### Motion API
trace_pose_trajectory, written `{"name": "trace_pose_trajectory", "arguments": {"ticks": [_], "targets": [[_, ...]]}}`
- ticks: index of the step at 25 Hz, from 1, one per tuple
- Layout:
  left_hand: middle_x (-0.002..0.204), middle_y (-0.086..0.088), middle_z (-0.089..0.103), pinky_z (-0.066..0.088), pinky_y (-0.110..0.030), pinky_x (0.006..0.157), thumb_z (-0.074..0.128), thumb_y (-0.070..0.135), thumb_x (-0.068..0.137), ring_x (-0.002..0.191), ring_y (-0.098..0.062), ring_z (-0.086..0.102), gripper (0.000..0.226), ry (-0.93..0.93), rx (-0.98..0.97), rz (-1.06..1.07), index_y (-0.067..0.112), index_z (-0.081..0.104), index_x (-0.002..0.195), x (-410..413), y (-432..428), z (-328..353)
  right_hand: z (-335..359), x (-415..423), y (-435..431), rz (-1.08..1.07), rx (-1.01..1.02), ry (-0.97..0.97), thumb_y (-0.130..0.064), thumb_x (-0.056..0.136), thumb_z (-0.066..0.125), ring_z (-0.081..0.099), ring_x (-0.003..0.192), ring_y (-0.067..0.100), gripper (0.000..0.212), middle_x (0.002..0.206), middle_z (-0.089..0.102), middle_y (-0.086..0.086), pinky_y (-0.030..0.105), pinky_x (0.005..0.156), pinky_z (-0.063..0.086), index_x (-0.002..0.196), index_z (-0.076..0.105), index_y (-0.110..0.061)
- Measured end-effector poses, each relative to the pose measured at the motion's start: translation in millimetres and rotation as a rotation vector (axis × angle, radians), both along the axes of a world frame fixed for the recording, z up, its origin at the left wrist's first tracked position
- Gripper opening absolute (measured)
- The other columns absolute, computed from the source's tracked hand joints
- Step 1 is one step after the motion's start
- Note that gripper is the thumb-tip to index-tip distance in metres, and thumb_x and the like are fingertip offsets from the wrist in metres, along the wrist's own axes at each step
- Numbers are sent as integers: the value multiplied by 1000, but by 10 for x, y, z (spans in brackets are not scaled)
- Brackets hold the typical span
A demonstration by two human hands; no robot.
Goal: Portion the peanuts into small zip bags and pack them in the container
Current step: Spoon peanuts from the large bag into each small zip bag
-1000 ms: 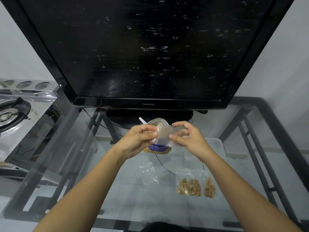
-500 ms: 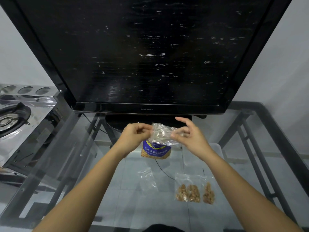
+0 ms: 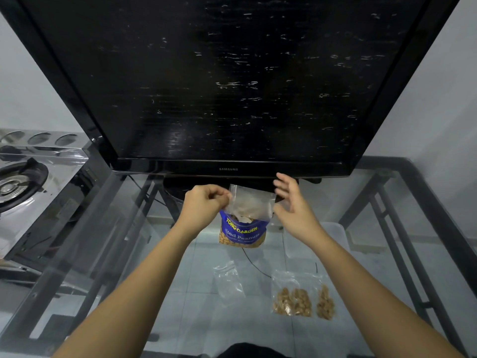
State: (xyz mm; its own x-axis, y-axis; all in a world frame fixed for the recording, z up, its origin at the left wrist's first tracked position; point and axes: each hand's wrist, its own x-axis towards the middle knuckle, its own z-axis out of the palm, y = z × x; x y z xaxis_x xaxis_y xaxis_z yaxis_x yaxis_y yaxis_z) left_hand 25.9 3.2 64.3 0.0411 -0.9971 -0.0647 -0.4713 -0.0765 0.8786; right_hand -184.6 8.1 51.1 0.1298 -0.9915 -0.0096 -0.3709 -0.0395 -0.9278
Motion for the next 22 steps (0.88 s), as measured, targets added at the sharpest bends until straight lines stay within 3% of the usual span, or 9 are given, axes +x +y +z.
{"name": "trace_pose_trajectory", "arguments": {"ticks": [3, 6, 8, 10, 12, 14, 17, 19, 22], "targets": [[66, 5, 65, 45, -19, 62, 62, 11, 84, 62, -3, 60, 10, 69, 32, -7, 16, 70, 83, -24, -60, 5, 77, 100, 28, 123, -232, 395, -36, 82, 66, 22, 137, 6, 72, 151, 26, -7, 27, 112, 21, 142, 29, -26], [69, 2, 66, 46, -13, 53, 63, 8, 83, 62, -4, 62, 11, 118, 64, -28, 14, 71, 84, -101, -82, 34, 70, 232, 5, 192, -354, 583, -54, 70, 71, 26, 138, 12, 87, 147, 36, -5, 31, 117, 15, 142, 33, -22], [67, 1, 64, 36, -5, 38, 62, 6, 83, 48, 3, 56, 11, 118, 78, -32, 10, 71, 87, -147, -92, 39, 27, 273, -46, 145, -359, 551, -51, 69, 73, 40, 126, 14, 81, 135, 49, -3, 33, 111, 30, 137, 41, -21], [65, 3, 64, 35, -5, 37, 64, 9, 82, 49, 3, 56, 9, 111, 90, -33, 13, 72, 83, -153, -115, 14, -22, 271, -79, 102, -380, 480, -46, 69, 74, 49, 110, 12, 67, 118, 58, -4, 30, 97, 41, 127, 51, -20], [66, 6, 66, 41, -9, 47, 66, 14, 82, 59, -1, 60, 8, 138, 111, -51, 19, 72, 80, -128, -139, -38, -74, 266, -90, 93, -406, 414, -39, 71, 75, 52, 100, 10, 54, 107, 61, -5, 21, 86, 42, 117, 58, -19], [76, 8, 65, 42, -9, 53, 65, 23, 85, 63, 2, 60, 11, 125, 55, -49, 20, 69, 95, -128, -141, -86, -126, 251, -100, 67, -372, 345, -36, 72, 75, 53, 97, 6, 48, 103, 60, -8, 11, 80, 38, 114, 60, -20], [110, 1, 51, 48, -21, 77, 64, 37, 84, 90, -9, 56, 45, -195, -131, 144, 17, 54, 123, -49, -238, -243, -226, 163, -143, -71, -199, 158, -40, 71, 75, 53, 97, -3, 48, 104, 59, -12, 9, 80, 39, 114, 59, -27], [122, -10, 46, 49, -34, 89, 63, 42, 83, 103, -23, 54, 57, -315, -1, 222, 9, 49, 128, 29, -334, -360, -301, 80, -177, -136, -79, 70, -42, 70, 75, 56, 97, 0, 48, 104, 62, -11, 10, 77, 42, 113, 59, -27], [89, -3, 62, 54, -32, 68, 62, 32, 86, 81, -19, 59, 35, -187, 107, 162, 6, 62, 109, 62, -386, -491, -404, 29, -159, -71, 53, 75, -41, 71, 75, 59, 91, 2, 45, 96, 63, -12, 11, 67, 47, 110, 61, -23]]}}
